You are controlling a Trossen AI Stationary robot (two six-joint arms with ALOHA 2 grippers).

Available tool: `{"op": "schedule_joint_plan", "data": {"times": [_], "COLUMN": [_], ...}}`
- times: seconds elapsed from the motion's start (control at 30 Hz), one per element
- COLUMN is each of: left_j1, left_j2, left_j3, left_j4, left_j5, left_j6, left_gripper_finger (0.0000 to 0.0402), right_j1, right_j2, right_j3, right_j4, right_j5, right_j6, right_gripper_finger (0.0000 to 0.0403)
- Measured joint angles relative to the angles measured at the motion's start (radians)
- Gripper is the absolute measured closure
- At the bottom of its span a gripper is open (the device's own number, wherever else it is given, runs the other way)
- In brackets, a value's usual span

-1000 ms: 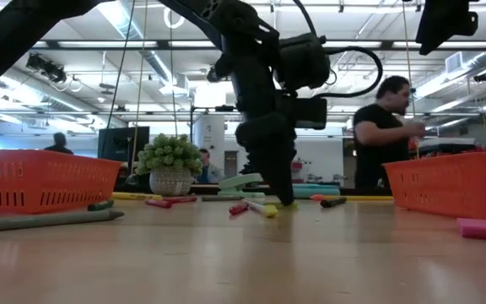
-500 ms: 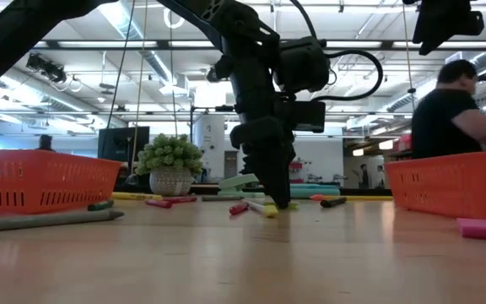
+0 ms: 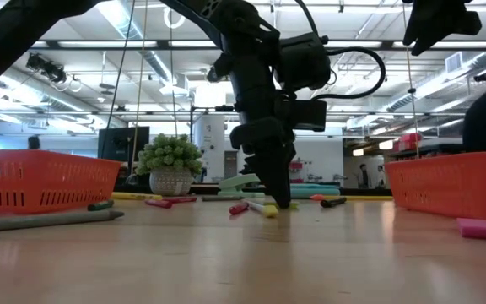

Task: Sort crayons/erasers/pens/pencils in bins
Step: Put the yellow eraser into the bottom left orange basket

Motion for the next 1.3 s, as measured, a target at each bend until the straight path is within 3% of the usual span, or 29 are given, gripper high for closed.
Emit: {"op": "schedule_joint_plan", "data": {"times": [0.27, 0.47, 0.7, 0.97, 1.13, 1.3], "left_j1": [-0.002, -0.001, 0.003, 0.017, 0.015, 0.021], "left_j2": [-0.036, -0.068, -0.071, -0.074, -0.076, -0.115], "left_j3": [-0.005, 0.055, 0.246, 0.491, 0.614, 0.597], "left_j4": [0.012, -0.074, -0.157, -0.201, -0.187, -0.089], "left_j5": [0.020, 0.016, 0.005, -0.024, -0.023, -0.027], "left_j6": [-0.090, -0.116, -0.117, -0.242, -0.302, -0.422], "left_gripper_finger": [0.0306, 0.0312, 0.0307, 0.0311, 0.0315, 0.0309], "right_j1": [0.000, 0.000, 0.000, 0.000, 0.000, 0.000], "right_j2": [0.000, 0.000, 0.000, -0.060, -0.163, -0.234], "right_j3": [0.000, 0.000, 0.000, 0.000, 0.000, 0.000], "right_j4": [0.007, 0.015, 0.003, -0.270, -0.145, 0.078], "right_j5": [0.000, -0.009, -0.079, -0.147, -0.154, -0.154], "right_j6": [-0.026, -0.046, -0.082, 0.071, 0.059, 0.088], "right_gripper_finger": [0.0248, 0.0248, 0.0248, 0.0248, 0.0248, 0.0248]}}
